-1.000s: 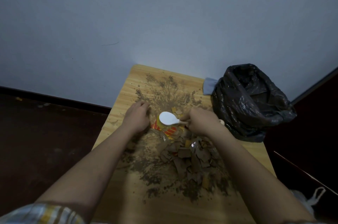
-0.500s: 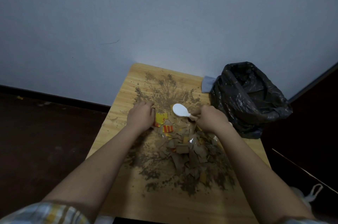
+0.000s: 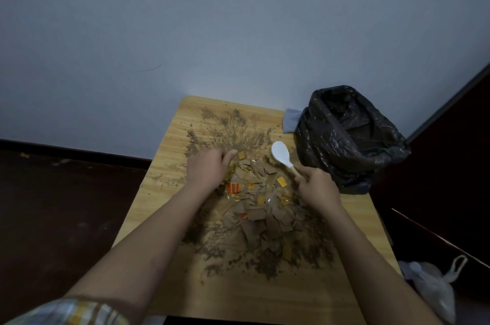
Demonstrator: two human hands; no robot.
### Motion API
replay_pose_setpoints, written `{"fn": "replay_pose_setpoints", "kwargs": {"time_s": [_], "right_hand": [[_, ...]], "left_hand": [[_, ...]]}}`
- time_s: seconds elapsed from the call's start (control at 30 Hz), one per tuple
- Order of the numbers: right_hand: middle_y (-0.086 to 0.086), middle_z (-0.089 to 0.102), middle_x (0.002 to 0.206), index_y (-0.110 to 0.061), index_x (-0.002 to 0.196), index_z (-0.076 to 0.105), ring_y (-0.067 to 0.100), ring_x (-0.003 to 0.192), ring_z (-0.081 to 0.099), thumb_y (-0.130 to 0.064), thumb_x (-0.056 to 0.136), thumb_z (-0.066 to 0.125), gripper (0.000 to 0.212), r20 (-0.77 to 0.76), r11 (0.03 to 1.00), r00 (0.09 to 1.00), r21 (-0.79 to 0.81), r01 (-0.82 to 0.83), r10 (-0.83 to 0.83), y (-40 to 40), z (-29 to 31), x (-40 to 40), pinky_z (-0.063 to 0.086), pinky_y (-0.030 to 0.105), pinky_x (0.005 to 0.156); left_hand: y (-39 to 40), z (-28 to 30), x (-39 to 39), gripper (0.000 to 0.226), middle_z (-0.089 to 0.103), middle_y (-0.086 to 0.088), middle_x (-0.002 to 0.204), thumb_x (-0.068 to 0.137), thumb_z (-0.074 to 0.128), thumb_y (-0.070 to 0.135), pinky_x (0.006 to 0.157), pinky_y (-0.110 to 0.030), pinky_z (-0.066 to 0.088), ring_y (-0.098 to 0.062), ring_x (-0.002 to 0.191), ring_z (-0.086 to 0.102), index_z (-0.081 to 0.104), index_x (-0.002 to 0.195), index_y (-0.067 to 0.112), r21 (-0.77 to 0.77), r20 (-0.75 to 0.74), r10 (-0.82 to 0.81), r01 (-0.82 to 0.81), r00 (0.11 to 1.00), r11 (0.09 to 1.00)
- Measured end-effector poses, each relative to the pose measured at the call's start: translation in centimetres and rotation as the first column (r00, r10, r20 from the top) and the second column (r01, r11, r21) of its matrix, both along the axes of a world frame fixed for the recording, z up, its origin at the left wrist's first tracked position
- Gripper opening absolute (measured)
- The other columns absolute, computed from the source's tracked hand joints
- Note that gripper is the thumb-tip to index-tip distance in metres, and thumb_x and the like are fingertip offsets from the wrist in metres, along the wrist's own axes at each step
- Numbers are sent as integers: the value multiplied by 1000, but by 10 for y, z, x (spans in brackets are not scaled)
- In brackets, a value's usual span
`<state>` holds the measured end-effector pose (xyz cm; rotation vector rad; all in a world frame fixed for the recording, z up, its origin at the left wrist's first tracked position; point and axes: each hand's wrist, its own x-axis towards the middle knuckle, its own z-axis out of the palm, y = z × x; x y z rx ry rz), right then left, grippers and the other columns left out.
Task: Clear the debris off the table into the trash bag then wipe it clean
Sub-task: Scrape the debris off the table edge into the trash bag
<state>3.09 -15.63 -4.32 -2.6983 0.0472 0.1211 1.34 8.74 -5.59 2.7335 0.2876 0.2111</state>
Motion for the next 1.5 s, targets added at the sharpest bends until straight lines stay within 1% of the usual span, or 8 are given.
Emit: {"fn": "replay_pose_setpoints", "kwargs": {"time_s": [0.17,0.37,0.6,0.8,0.93,1.17,1.33,1.5], "right_hand": [[2,69,108,-24,134,57,21,87,62,-19,96,54,39,86,962,994,270,46,-71,-15,-19,-2,50,32,68],[9,67,106,-24,133,58,31,105,53,-16,95,55,39,113,995,993,98,27,-38,-34,-44,1,46,43,89],[8,65,109,-16,124,65,29,105,54,-12,91,57,34,161,988,977,36,-147,140,-46,-46,5,46,38,87],[3,63,90,-14,91,71,15,79,57,-32,97,52,27,333,956,928,283,74,-170,-68,-14,5,42,27,63],[2,58,71,-14,74,55,15,65,55,-52,96,46,44,116,719,841,588,371,-528,-87,4,19,38,31,55],[6,58,117,-11,135,42,23,99,61,-54,87,59,67,-421,130,653,771,623,-630,-98,13,60,56,36,76],[9,49,134,-13,137,45,24,114,54,-27,92,59,49,-488,-51,629,812,581,-606,-98,24,69,58,36,80],[10,51,131,-10,138,44,19,96,52,-22,93,58,49,-434,-55,632,848,526,-642,-89,37,59,59,32,74]], "left_hand": [[-15,3,2,8,62,-4,92,95,52,14,66,-35,51,-23,84,61,56,101,12,-227,85,-46,65,995,972],[-34,1,2,38,48,-1,132,88,57,7,103,-39,40,-21,119,47,52,124,16,-206,163,-120,153,979,967],[-60,5,10,36,48,-7,130,92,54,17,96,-40,42,-27,115,50,51,128,15,-211,127,-184,208,975,955],[-88,8,22,28,51,-6,126,94,50,17,84,-34,40,-25,112,51,54,122,16,-233,141,-203,232,969,944],[-108,14,30,28,50,-5,127,94,48,16,87,-32,39,-22,116,48,55,121,15,-272,161,-222,260,962,927],[-133,23,31,29,47,-3,130,96,45,18,86,-30,41,-20,114,49,53,124,17,-317,122,-257,283,959,905],[-129,27,28,28,48,-2,130,96,46,16,82,-25,36,-18,116,48,53,123,17,-346,126,-244,273,962,898],[-122,39,25,25,48,-1,128,97,45,17,80,-25,37,-16,110,50,54,120,21,-371,145,-223,262,964,891]]}}
